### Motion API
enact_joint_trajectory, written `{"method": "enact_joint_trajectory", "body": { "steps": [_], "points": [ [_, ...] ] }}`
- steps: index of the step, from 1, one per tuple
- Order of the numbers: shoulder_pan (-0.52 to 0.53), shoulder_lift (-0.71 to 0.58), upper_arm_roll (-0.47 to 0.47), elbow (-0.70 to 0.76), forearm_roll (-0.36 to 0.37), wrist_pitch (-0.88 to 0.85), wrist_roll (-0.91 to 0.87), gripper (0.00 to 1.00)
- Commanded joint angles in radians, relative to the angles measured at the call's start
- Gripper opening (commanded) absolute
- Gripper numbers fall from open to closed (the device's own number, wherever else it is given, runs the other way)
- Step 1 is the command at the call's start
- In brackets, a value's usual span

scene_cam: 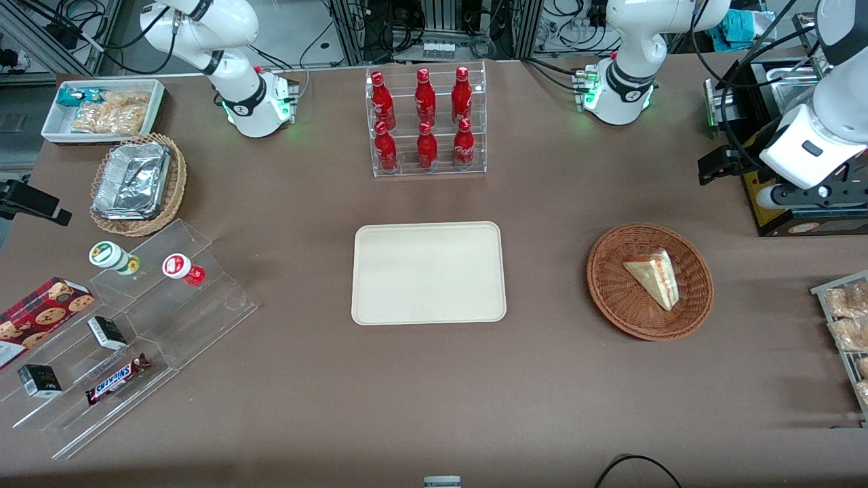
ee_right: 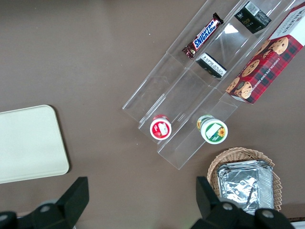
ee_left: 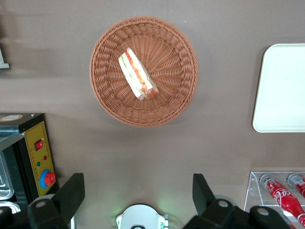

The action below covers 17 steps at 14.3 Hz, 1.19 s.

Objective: Place sandwich from basket to tray
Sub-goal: 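Move the left gripper over the sandwich in the wicker basket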

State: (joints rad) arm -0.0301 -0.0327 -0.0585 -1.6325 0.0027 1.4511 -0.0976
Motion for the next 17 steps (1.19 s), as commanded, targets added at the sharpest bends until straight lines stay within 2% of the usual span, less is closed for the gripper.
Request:
{"method": "enact_joint_trajectory", "body": {
  "steps": [1,4,5,6,9,11,14,17],
  "points": [
    [-0.013,0.025,0.017,0.057,0.002,-0.011,0.016,1.00],
    [-0.011,0.037,0.019,0.007,0.011,-0.003,0.019,1.00],
    [-0.011,0.040,0.019,-0.031,0.037,0.027,0.021,1.00],
    [-0.016,0.040,0.017,-0.097,0.063,0.090,0.009,1.00],
    [-0.014,0.025,0.017,-0.272,0.071,0.292,0.004,1.00],
    [-0.013,-0.006,0.019,-0.433,0.071,0.485,-0.001,1.00],
    [-0.001,-0.004,0.019,-0.585,0.069,0.693,-0.146,1.00],
    [0.024,0.048,0.019,-0.604,0.069,0.730,-0.281,1.00]
  ]
}}
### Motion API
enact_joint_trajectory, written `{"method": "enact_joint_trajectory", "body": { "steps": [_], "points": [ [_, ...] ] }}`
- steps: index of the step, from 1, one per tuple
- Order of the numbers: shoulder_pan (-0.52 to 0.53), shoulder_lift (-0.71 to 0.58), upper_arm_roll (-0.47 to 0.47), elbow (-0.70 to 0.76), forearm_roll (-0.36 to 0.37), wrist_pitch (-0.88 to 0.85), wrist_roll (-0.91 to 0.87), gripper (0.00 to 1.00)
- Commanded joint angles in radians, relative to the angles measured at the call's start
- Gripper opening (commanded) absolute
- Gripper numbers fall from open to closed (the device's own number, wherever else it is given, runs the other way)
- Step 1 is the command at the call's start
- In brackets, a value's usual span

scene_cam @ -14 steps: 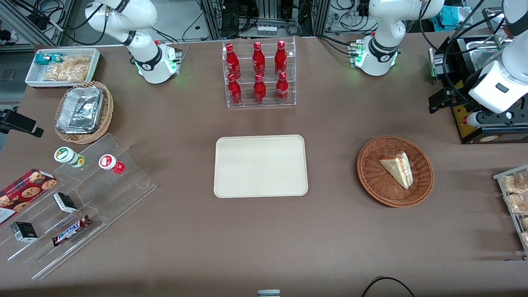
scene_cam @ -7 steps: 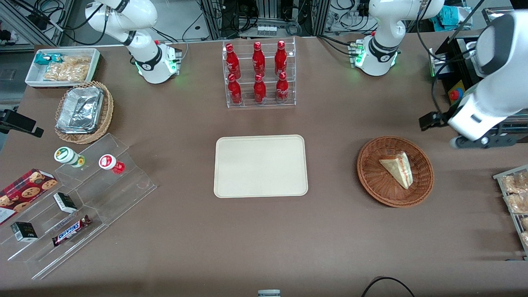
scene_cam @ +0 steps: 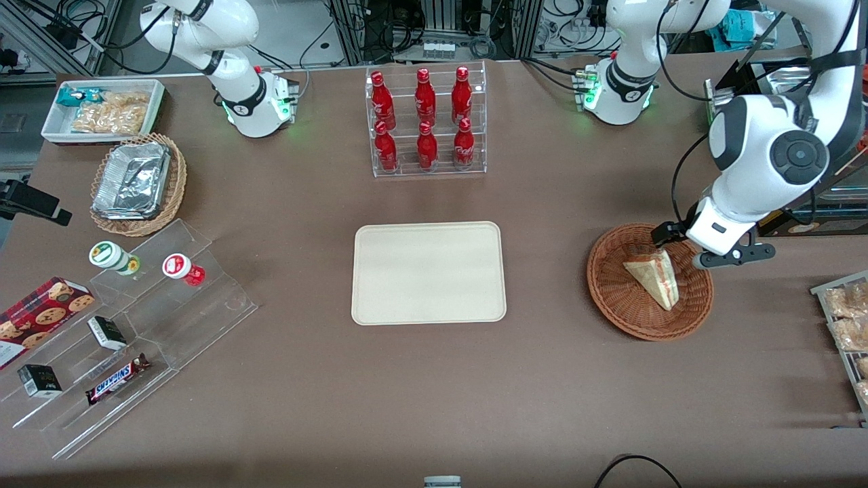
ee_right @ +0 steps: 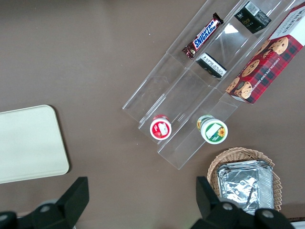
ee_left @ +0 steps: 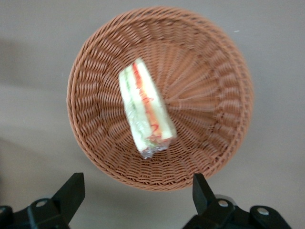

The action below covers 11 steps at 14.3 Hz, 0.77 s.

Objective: Place sandwich from basket to tray
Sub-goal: 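Lower the left gripper and close it on the sandwich wedge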

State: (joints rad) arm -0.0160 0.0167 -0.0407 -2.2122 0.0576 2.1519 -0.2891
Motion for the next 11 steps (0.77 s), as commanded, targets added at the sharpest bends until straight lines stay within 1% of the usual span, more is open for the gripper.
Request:
{"method": "enact_joint_trajectory", "body": {
  "steps": [1,4,5,7,9,10,11],
  "points": [
    [0.011,0.008,0.001,-0.032,0.014,0.057,-0.144,1.00],
    [0.036,0.020,0.001,-0.124,0.011,0.239,-0.301,1.00],
    [0.036,0.043,0.001,-0.138,0.011,0.291,-0.368,1.00],
    [0.034,0.098,0.001,-0.138,0.011,0.371,-0.502,1.00],
    [0.034,0.152,0.001,-0.139,0.008,0.433,-0.542,1.00],
    [0.034,0.179,0.001,-0.138,0.001,0.457,-0.565,0.98],
    [0.034,0.195,-0.001,-0.139,0.001,0.476,-0.593,0.88]
  ]
}}
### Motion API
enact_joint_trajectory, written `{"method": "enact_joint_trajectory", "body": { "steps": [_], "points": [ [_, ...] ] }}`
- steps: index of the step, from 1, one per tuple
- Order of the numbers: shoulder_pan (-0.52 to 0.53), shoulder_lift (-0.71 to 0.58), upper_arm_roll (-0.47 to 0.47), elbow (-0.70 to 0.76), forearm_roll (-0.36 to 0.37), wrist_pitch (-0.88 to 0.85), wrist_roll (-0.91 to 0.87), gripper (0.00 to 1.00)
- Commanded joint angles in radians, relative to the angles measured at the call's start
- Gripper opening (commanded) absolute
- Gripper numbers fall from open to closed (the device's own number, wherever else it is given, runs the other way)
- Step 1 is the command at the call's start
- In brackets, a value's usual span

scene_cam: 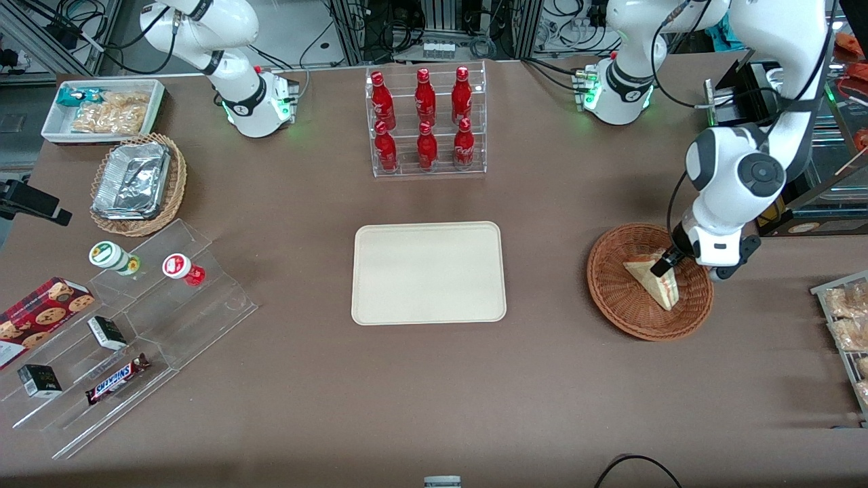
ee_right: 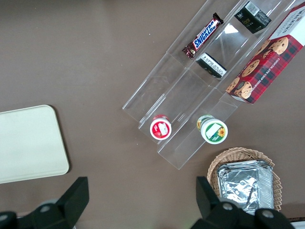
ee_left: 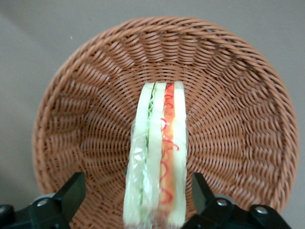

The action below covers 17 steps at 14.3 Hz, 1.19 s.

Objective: Place sandwich from basket to tray
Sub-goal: 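Lower the left gripper and close it on the sandwich wedge, then lift the sandwich and carry it over the cream tray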

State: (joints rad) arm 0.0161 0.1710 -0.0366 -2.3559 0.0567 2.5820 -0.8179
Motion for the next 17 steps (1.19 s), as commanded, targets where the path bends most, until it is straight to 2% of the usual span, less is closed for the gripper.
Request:
{"method": "enact_joint_trajectory", "body": {
  "steps": [1,3,5,6,8,10,11,13,15,17],
  "points": [
    [-0.001,0.053,-0.005,0.006,0.002,0.047,-0.088,0.64],
    [-0.002,0.051,-0.005,0.006,0.002,0.038,-0.092,0.20],
    [-0.005,0.039,-0.006,0.020,0.003,0.012,-0.081,0.09],
    [-0.008,0.027,-0.008,0.038,0.005,-0.029,-0.079,0.06],
    [-0.016,0.001,-0.032,0.131,0.012,-0.222,-0.048,0.04],
    [-0.025,0.002,-0.072,0.266,0.009,-0.450,0.079,0.03],
    [-0.030,0.008,-0.104,0.308,0.000,-0.512,0.135,0.02],
    [-0.037,0.021,-0.179,0.331,0.006,-0.499,0.158,0.02],
    [-0.080,0.092,-0.248,0.424,0.020,-0.505,0.247,0.04],
    [-0.186,0.155,-0.255,0.492,0.020,-0.519,0.203,0.03]
  ]
}}
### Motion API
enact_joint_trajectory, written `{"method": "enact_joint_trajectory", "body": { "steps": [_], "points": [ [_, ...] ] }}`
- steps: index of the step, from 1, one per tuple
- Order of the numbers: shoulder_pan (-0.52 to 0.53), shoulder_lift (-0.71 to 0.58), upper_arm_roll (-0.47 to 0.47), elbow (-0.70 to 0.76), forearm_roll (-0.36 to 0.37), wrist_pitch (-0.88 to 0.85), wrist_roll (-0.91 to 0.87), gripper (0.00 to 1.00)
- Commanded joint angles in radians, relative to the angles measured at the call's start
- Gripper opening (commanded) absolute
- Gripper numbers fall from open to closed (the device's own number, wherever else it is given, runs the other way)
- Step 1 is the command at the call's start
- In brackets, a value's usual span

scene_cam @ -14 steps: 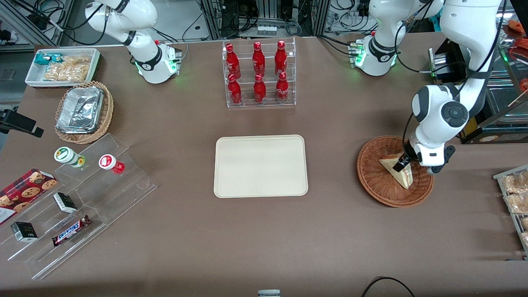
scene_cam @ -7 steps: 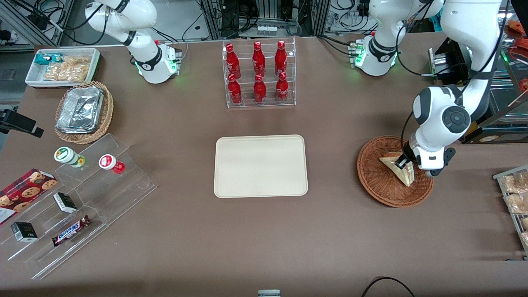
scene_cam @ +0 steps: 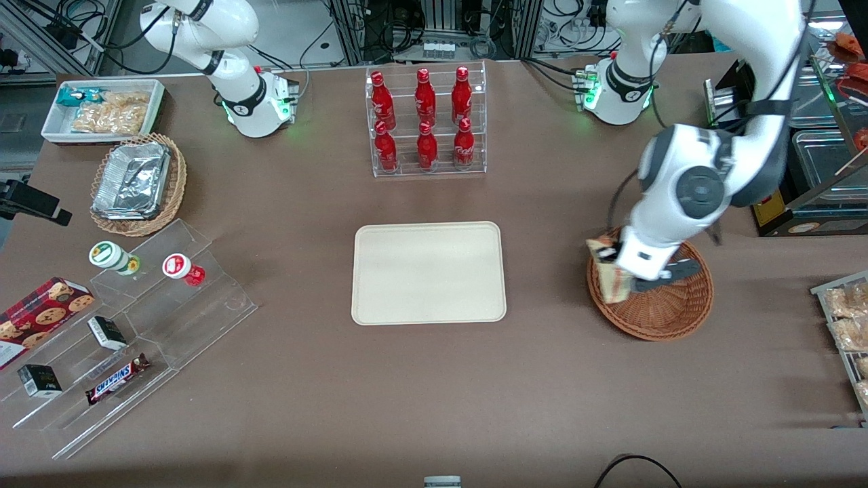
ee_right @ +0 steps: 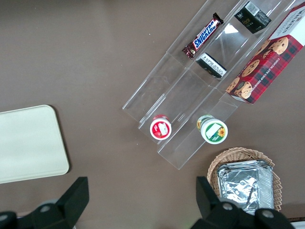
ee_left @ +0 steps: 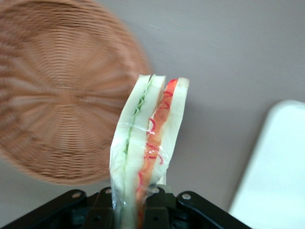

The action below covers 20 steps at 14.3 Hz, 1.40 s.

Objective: Place sandwich from basket to tray
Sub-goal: 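Lift the sandwich and carry it over the cream tray, then lower the sandwich onto the tray and open the left gripper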

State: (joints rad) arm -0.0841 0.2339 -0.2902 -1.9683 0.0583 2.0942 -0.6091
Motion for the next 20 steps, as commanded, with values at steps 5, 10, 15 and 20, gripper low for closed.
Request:
{"method": "enact_joint_trajectory", "body": {
  "steps": [5,10,15,20],
  "points": [
    [-0.287,0.310,-0.001,0.336,0.023,-0.028,-0.208,0.01],
    [-0.420,0.449,0.005,0.503,0.081,-0.028,-0.356,0.02],
    [-0.522,0.588,0.008,0.658,0.152,-0.029,-0.503,0.02],
    [-0.562,0.670,0.006,0.732,0.192,-0.022,-0.537,0.05]
  ]
}}
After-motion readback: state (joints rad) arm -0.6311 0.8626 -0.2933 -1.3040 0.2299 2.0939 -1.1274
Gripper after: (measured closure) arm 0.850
